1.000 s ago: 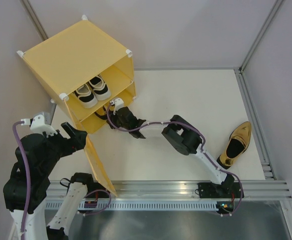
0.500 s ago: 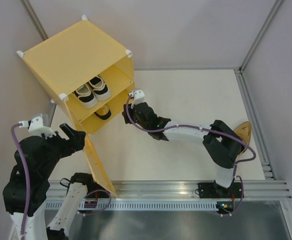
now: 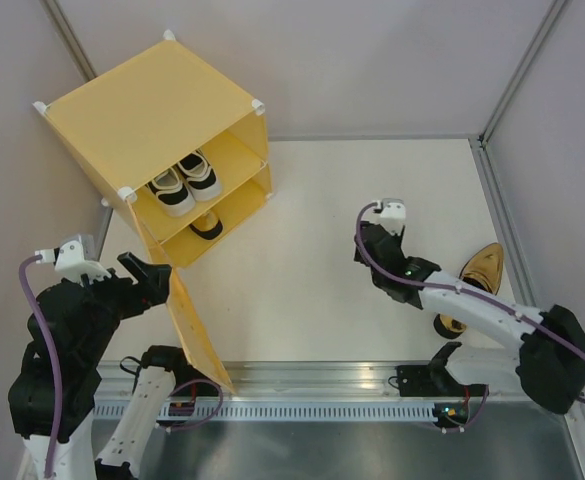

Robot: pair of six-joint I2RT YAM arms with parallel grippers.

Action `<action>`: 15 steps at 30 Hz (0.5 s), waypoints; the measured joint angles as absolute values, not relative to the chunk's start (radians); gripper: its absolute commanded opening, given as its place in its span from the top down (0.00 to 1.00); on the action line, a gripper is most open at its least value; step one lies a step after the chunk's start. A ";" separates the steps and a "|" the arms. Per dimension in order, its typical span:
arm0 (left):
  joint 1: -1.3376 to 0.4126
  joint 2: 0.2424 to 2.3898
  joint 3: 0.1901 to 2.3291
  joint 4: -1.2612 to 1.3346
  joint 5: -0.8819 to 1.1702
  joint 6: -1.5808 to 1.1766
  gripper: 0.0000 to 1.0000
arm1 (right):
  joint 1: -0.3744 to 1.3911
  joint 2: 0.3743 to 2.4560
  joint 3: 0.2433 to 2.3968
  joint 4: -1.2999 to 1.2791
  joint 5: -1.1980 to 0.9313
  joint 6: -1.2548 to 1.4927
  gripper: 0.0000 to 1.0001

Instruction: Place and organize the shoes in the shoe cabinet

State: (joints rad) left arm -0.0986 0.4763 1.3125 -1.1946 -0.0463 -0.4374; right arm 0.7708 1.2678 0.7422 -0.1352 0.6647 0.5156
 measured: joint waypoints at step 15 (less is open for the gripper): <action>-0.099 0.450 1.305 -1.184 -0.015 -0.437 0.08 | 0.274 0.886 0.593 -0.439 0.742 0.609 0.33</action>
State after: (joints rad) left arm -0.0986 0.4500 1.3052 -1.1843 -0.0147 -0.4374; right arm 0.2741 0.8864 0.5930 -0.4385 0.7422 0.6094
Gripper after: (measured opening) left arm 0.923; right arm 0.669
